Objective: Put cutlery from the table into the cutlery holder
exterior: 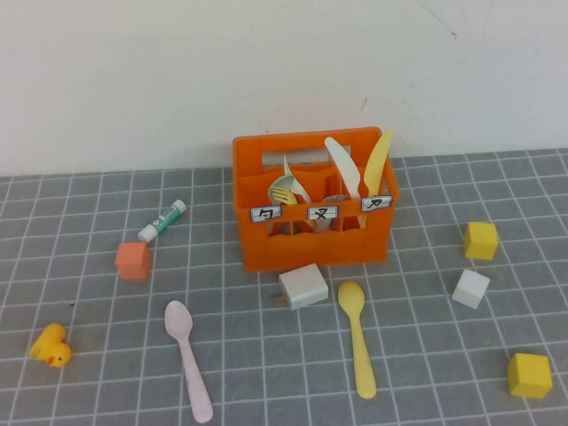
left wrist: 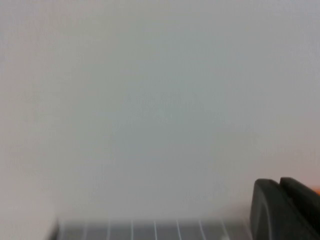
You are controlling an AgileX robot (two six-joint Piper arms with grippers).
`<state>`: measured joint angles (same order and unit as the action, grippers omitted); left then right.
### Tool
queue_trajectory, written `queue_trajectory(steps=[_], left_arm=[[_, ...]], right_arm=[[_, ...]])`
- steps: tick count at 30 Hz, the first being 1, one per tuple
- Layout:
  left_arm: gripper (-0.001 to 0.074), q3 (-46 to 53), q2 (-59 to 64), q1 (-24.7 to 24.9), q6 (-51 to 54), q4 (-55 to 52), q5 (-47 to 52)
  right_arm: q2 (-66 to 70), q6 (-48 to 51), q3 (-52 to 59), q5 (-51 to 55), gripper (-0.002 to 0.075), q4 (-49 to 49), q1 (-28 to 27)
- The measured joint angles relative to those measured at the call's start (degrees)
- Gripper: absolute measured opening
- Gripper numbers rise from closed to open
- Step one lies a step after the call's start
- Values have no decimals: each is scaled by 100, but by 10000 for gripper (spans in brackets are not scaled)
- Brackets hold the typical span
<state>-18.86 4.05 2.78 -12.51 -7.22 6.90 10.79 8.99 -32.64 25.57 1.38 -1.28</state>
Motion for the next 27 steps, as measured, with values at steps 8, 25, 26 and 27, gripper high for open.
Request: queue_trajectory(steps=[8,25,26,27], left_arm=[[-1,0,1296,0,200,1464,1387],[-1,-768,4865,0,2887,4576,2337],[-1,-907,5150,0,2898,4614,2337],[-1,-1003,5334,0,2898,4643,2337]], right_arm=[[1929,2805,-238,1780,-1,-2040,0],[4519,5574,-7,1522,-1,-3860,27],[4586,5629,-7,1479,-1,-3887,74],[4643,5686,-7,1446,-1,-3916,136]])
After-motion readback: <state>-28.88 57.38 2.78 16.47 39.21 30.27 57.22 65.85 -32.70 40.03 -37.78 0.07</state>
